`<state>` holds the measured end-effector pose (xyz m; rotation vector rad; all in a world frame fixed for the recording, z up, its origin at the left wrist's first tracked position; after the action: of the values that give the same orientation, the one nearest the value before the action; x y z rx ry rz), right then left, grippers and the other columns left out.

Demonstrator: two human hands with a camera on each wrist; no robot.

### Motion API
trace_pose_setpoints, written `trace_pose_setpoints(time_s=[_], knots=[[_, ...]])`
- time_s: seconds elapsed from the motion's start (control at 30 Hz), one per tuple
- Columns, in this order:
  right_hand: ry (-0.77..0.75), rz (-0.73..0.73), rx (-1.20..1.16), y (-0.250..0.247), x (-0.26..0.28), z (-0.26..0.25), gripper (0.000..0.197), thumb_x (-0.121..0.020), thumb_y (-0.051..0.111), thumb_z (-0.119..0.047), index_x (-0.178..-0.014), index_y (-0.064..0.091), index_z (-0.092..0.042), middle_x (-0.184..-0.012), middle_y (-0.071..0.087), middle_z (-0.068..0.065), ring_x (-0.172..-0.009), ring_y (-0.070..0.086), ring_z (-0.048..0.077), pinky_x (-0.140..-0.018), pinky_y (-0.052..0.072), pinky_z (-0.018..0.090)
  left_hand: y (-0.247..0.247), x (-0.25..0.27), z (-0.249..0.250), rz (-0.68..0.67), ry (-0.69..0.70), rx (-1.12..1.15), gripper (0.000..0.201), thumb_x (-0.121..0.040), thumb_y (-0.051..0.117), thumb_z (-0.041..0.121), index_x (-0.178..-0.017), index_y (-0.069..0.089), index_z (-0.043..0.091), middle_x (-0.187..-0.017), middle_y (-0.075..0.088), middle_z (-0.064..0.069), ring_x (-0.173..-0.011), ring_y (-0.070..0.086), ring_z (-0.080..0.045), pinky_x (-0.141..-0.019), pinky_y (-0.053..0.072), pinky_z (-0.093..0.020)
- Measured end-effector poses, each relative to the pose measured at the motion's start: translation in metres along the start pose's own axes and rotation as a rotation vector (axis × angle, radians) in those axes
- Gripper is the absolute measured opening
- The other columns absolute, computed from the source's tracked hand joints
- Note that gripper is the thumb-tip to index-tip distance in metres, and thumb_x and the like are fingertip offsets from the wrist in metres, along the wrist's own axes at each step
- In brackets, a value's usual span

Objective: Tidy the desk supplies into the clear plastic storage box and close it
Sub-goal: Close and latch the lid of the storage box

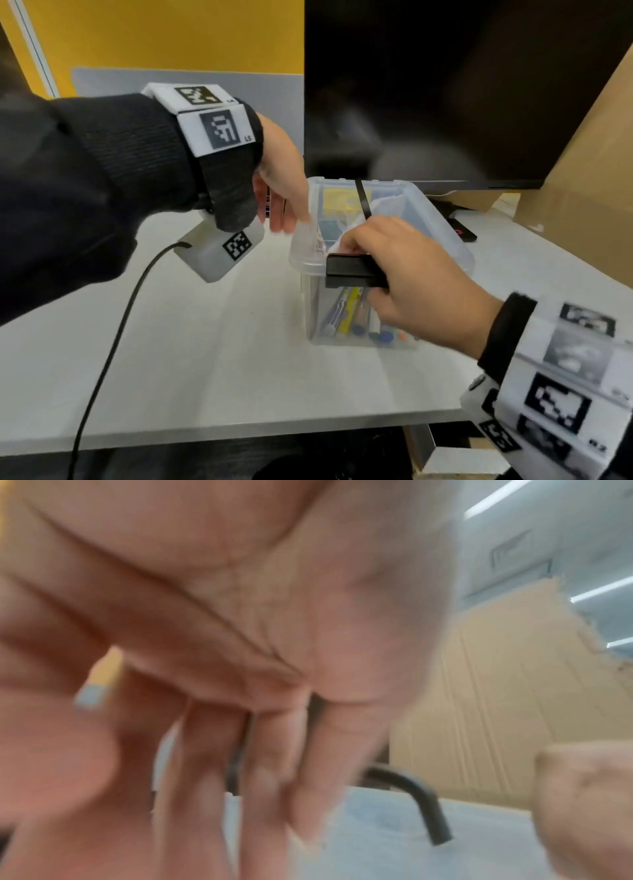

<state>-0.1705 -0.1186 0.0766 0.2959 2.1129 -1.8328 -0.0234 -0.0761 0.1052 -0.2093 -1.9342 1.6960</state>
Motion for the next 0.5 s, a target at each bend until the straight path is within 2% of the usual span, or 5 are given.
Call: trace_pose_setpoints(time_s=[0.1, 0.17, 0.23, 0.37, 0.5], knots=[[-0.016, -0.106, -0.099, -0.007, -0.007, 0.001, 0.033, -0.071, 0.065, -0.007, -0.1, 0.058, -0.021, -0.088, 0.048, -0.013, -0.081, 0.045, 0.005, -0.072, 0.038, 0.015, -0.033, -0.015, -0.002, 0.376, 0.083, -0.059, 0.026, -0.092, 0.052, 0.029, -0.09, 0.068, 0.008, -0.076, 0.065, -0.007, -0.061, 0.057, -0.021, -0.057, 0.047, -0.026], [-0.017, -0.22, -0.134, -0.007, -0.007, 0.001, 0.037, -0.066, 0.073, -0.006, -0.09, 0.057, -0.028, -0.081, 0.05, -0.016, -0.076, 0.049, 0.001, -0.073, 0.039, 0.011, -0.035, -0.025, -0.009, 0.488, 0.1, -0.072, 0.037, -0.091, 0.05, 0.035, -0.103, 0.065, 0.004, -0.096, 0.066, -0.014, -0.078, 0.056, -0.029, -0.068, 0.046, -0.032], [-0.01, -0.295, -0.136, -0.006, -0.007, 0.005, 0.044, -0.06, 0.079, -0.006, -0.082, 0.055, -0.036, -0.082, 0.056, -0.015, -0.077, 0.054, 0.002, -0.074, 0.042, 0.01, -0.027, -0.036, -0.015, 0.486, 0.107, -0.003, 0.047, -0.091, 0.048, 0.044, -0.109, 0.064, 0.004, -0.108, 0.065, -0.017, -0.092, 0.058, -0.033, -0.075, 0.045, -0.035], [0.04, -0.286, -0.05, -0.008, -0.018, 0.028, 0.044, -0.059, 0.073, 0.008, -0.077, 0.059, -0.029, -0.08, 0.062, -0.011, -0.073, 0.056, 0.0, -0.066, 0.043, 0.006, -0.003, -0.048, -0.035, 0.384, 0.052, 0.07, 0.061, -0.092, 0.037, 0.054, -0.114, 0.06, 0.002, -0.119, 0.06, -0.018, -0.11, 0.056, -0.033, -0.087, 0.042, -0.033], [0.082, -0.103, -0.061, -0.01, -0.04, 0.05, 0.038, -0.072, 0.053, 0.014, -0.073, 0.062, -0.024, -0.077, 0.058, -0.015, -0.07, 0.052, -0.003, -0.063, 0.039, 0.001, 0.016, -0.057, -0.079, 0.329, -0.054, 0.21, 0.061, -0.093, 0.036, 0.053, -0.122, 0.057, 0.003, -0.129, 0.055, -0.015, -0.119, 0.051, -0.031, -0.099, 0.038, -0.034]])
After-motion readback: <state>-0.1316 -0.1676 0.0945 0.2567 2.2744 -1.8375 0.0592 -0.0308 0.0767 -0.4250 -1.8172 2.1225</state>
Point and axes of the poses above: each hand's wrist, its own x-axis away from the middle knuckle, its own y-axis out of the palm, z = x × y, the point moved 9 cm from there along -x, towards the middle knuckle
